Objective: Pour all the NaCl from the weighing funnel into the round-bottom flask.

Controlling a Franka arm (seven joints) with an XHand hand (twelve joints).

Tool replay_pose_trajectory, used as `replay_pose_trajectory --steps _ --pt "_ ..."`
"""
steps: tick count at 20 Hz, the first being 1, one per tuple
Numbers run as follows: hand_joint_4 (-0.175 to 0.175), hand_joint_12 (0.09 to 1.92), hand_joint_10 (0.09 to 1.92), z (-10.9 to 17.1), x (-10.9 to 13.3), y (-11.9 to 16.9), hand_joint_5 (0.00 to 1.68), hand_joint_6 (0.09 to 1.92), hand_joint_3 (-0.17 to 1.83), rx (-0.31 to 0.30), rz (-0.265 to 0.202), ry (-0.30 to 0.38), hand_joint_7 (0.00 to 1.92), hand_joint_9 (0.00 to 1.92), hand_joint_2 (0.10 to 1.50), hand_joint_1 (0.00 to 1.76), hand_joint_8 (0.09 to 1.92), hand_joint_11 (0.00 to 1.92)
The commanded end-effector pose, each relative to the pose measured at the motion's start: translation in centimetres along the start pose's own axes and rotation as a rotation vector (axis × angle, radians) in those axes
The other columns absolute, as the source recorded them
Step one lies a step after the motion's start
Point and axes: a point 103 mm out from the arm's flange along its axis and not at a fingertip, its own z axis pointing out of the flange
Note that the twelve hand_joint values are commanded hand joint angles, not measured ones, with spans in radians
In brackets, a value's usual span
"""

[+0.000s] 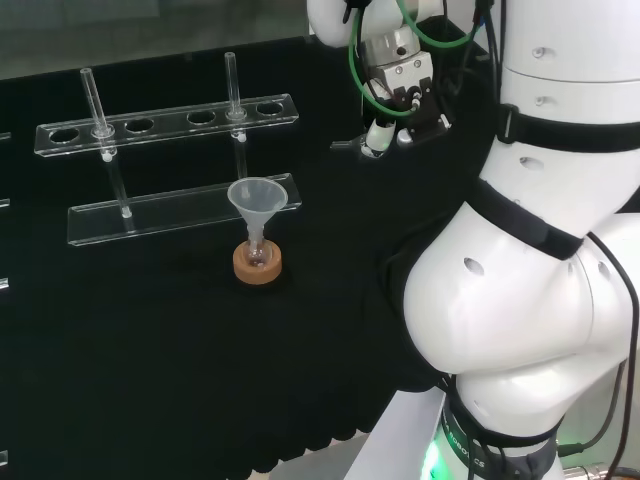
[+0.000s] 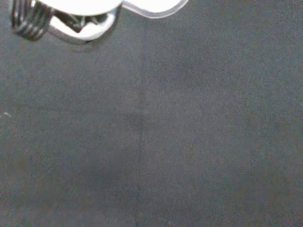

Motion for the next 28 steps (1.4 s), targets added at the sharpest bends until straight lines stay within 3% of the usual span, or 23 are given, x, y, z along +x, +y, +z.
replay_pose_trajectory --steps 1,11,19,28 --pt "0.175 0.97 0.27 -1.0 0.7 -3.2 1.24 0.73 0.65 -0.032 0.012 -0.03 0.83 1.12 0.67 1.11 0.62 0.95" --pt "0.175 0.97 0.27 -3.3 2.3 -7.9 1.24 0.73 0.65 -0.053 0.024 -0.071 0.84 1.15 0.67 1.11 0.61 0.95" --pt "0.175 0.98 0.27 -5.3 4.9 -11.3 1.24 0.73 0.65 -0.079 0.009 -0.097 0.86 1.18 0.67 1.11 0.61 0.97" --pt "0.175 0.97 0.27 -6.1 6.6 -13.6 1.25 0.72 0.65 -0.065 -0.017 -0.108 0.87 1.2 0.67 1.11 0.61 0.97"
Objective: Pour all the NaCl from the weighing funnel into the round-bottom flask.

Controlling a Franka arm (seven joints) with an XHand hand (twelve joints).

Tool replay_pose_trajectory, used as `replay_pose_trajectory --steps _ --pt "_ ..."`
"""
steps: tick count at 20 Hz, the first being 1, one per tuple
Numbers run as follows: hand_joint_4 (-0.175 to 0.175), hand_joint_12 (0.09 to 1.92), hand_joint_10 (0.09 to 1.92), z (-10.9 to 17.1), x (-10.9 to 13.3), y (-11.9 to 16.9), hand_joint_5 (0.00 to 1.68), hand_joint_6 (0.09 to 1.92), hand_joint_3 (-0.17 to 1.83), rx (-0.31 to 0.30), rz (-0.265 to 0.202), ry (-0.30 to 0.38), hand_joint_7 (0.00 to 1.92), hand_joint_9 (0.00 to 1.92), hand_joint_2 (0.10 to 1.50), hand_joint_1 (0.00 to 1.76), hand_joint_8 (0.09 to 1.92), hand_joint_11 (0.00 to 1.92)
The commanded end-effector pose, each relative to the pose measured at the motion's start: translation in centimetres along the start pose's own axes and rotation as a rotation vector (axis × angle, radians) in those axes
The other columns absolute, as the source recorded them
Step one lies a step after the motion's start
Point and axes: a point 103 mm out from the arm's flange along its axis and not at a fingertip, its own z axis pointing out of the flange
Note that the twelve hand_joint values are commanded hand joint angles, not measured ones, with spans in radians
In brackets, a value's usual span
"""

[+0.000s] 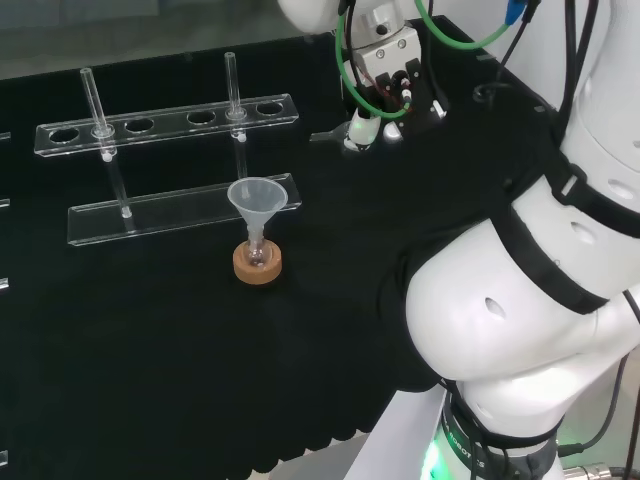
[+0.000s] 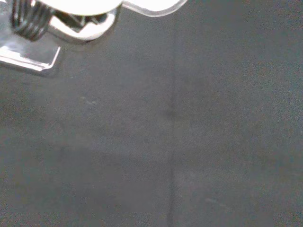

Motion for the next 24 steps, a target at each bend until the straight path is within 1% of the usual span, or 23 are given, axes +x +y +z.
replay_pose_trajectory --steps 1,5,8,13,19,21,24 --pt "0.175 0.97 0.27 -0.4 1.6 -1.7 1.25 0.72 0.65 0.013 -0.018 -0.014 0.87 1.2 0.67 1.11 0.61 0.97" --pt "0.175 0.97 0.26 -0.6 2.5 -2.8 1.25 0.72 0.65 0.01 -0.027 -0.022 0.87 1.21 0.67 1.11 0.61 0.97" --pt "0.175 0.97 0.26 -0.5 2.8 -3.6 1.25 0.72 0.66 0.017 -0.031 -0.013 0.87 1.21 0.67 1.11 0.61 0.97" --pt "0.175 0.97 0.26 -0.7 3.6 -4.5 1.25 0.72 0.66 0.03 -0.042 -0.028 0.87 1.21 0.67 1.11 0.6 0.98" --pt "0.175 0.97 0.25 -1.2 5.2 -5.2 1.25 0.71 0.66 0.033 -0.065 -0.076 0.87 1.22 0.66 1.11 0.6 0.98" --pt "0.175 0.97 0.25 -1.2 5.6 -5.3 1.25 0.71 0.66 0.04 -0.065 -0.097 0.87 1.22 0.66 1.11 0.6 0.98" --pt "0.175 0.97 0.25 -1.3 6.5 -5.4 1.25 0.71 0.66 0.053 -0.08 -0.118 0.87 1.22 0.66 1.11 0.6 0.98"
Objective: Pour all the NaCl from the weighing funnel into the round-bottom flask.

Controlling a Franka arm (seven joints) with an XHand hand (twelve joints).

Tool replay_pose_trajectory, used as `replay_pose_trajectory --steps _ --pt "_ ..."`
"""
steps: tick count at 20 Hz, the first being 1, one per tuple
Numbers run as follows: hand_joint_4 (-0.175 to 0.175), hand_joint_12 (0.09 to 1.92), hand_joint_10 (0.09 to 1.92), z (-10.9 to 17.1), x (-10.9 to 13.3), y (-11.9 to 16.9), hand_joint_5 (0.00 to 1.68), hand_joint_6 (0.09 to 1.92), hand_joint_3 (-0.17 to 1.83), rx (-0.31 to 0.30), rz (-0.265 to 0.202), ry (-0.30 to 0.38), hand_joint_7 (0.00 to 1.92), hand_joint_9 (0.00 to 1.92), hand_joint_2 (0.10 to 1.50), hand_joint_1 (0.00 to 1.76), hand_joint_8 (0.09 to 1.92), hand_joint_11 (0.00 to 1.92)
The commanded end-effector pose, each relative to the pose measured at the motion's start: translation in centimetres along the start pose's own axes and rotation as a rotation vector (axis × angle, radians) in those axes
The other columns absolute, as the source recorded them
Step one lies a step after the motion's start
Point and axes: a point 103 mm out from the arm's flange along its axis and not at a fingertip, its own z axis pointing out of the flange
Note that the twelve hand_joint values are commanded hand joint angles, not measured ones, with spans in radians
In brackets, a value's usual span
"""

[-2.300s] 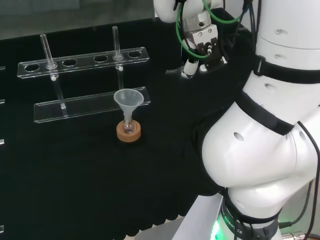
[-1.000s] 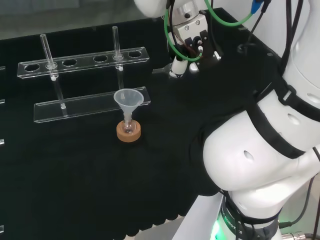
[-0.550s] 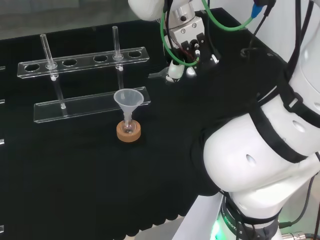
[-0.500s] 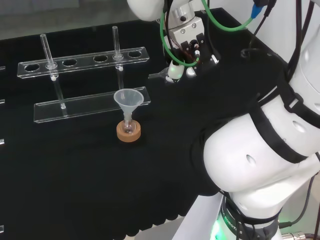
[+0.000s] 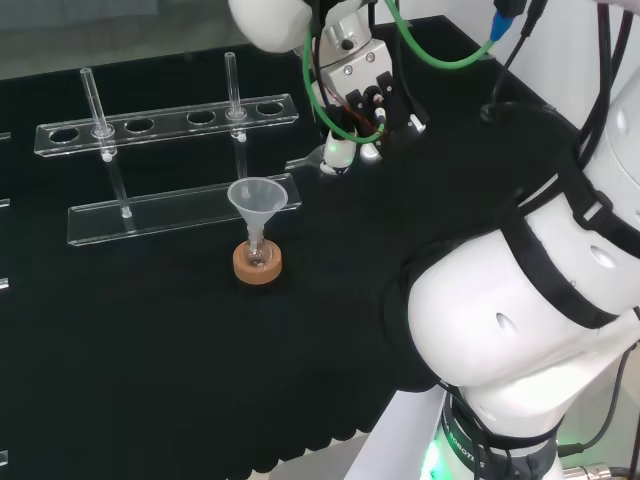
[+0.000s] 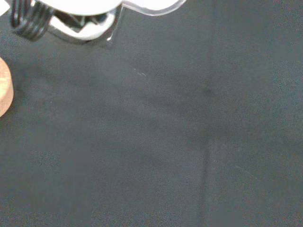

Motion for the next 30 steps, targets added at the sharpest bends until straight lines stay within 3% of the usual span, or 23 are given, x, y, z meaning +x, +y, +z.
replay_pose_trajectory --steps 1,11,18,30 --pt "0.175 0.96 0.25 -0.3 1.5 -0.2 1.25 0.71 0.66 0.022 -0.019 -0.045 0.87 1.22 0.66 1.11 0.6 0.98" --pt "0.175 0.96 0.24 -0.4 3.3 0.4 1.26 0.7 0.66 0.03 -0.034 -0.161 0.86 1.23 0.66 1.11 0.59 0.98" --pt "0.175 0.96 0.23 -0.9 3.5 0.9 1.26 0.7 0.66 0.038 -0.017 -0.228 0.85 1.23 0.66 1.12 0.59 0.98" --pt "0.175 0.93 0.2 -1.6 3.8 1.5 1.27 0.68 0.65 0.042 -0.007 -0.298 0.84 1.24 0.66 1.12 0.6 1.03"
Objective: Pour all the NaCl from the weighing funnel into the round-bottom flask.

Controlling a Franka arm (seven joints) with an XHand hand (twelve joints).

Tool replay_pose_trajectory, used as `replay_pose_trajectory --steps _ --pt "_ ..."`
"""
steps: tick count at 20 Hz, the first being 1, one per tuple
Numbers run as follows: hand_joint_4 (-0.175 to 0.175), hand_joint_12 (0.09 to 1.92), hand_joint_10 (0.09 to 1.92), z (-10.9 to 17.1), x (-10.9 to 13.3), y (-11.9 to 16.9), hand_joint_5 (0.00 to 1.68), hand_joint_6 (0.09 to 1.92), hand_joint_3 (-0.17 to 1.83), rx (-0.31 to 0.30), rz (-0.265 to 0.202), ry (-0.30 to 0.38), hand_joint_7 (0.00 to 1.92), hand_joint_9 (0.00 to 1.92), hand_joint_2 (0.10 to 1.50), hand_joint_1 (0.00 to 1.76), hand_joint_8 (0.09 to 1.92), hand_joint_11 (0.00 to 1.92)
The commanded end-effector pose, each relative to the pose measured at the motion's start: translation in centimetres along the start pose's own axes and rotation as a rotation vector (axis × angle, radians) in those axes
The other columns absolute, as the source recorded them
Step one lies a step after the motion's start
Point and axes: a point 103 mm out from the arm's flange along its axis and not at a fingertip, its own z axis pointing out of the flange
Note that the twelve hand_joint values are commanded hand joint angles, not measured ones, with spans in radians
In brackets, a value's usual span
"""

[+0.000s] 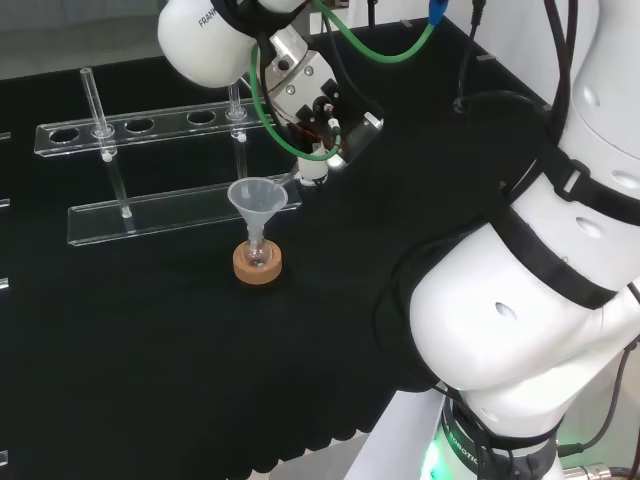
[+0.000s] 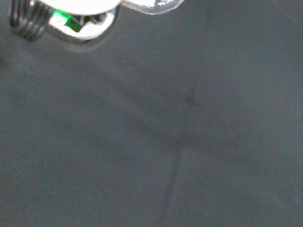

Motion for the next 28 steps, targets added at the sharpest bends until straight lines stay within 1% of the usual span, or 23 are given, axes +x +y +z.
replay_pose_trajectory --steps 1,4,11,16,18,28 --pt "0.175 0.93 0.2 -0.4 0.1 0.2 1.27 0.68 0.65 0.002 0.003 -0.031 0.84 1.24 0.66 1.12 0.6 1.03" --pt "0.175 0.92 0.19 -0.5 0.1 0.2 1.27 0.68 0.65 -0.002 0.007 -0.041 0.84 1.24 0.66 1.12 0.6 1.03" --pt "0.175 0.92 0.19 -0.9 0.2 0.2 1.27 0.68 0.65 -0.004 0.014 -0.097 0.83 1.24 0.66 1.12 0.6 1.04" --pt "0.175 0.92 0.18 -1.1 0.4 0.3 1.27 0.68 0.65 -0.01 0.01 -0.142 0.83 1.24 0.66 1.12 0.6 1.04" --pt "0.175 0.92 0.18 -1.2 0.4 0.3 1.27 0.68 0.65 -0.01 0.007 -0.145 0.83 1.24 0.66 1.12 0.6 1.04" --pt "0.175 0.91 0.18 -1.9 0.8 0.3 1.27 0.68 0.65 -0.006 0.006 -0.211 0.82 1.24 0.66 1.12 0.6 1.04"
